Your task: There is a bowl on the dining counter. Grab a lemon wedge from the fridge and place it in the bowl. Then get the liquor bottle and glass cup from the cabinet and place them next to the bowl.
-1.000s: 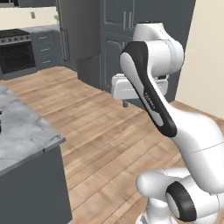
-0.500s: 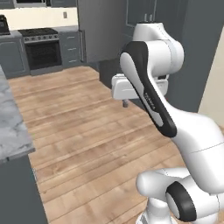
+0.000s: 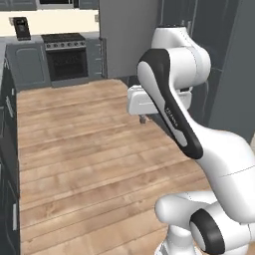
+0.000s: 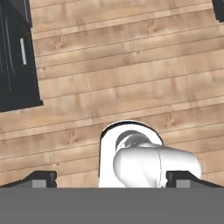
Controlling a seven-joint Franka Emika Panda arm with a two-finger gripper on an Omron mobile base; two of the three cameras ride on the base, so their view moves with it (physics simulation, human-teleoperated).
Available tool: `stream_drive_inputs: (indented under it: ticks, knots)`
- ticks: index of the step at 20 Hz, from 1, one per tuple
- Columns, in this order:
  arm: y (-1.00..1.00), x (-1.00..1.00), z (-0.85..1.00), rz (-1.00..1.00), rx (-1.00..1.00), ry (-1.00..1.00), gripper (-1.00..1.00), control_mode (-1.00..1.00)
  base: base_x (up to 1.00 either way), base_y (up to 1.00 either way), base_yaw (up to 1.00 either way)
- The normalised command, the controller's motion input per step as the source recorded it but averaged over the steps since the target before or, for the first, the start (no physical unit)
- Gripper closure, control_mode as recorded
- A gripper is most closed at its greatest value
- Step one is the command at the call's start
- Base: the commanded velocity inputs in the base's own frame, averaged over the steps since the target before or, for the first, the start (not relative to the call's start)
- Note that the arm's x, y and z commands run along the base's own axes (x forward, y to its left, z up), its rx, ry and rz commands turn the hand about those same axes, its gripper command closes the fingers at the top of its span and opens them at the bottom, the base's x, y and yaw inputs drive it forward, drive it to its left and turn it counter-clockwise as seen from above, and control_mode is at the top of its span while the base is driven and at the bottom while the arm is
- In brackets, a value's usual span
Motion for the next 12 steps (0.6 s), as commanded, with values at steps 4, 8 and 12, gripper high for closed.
stream_drive_inputs:
  ticks: [4, 8, 12]
  knots:
    - [0.00, 0.00, 0.00, 0.00, 0.00, 0.00, -1.00, 1.00, 1.00, -0.62, 0.21]
    - [0.00, 0.00, 0.00, 0.00, 0.00, 0.00, -1.00, 1.00, 1.00, -0.38, 0.17]
    - [0.00, 0.00, 0.00, 0.00, 0.00, 0.00, -1.00, 1.00, 1.00, -0.06, 0.10]
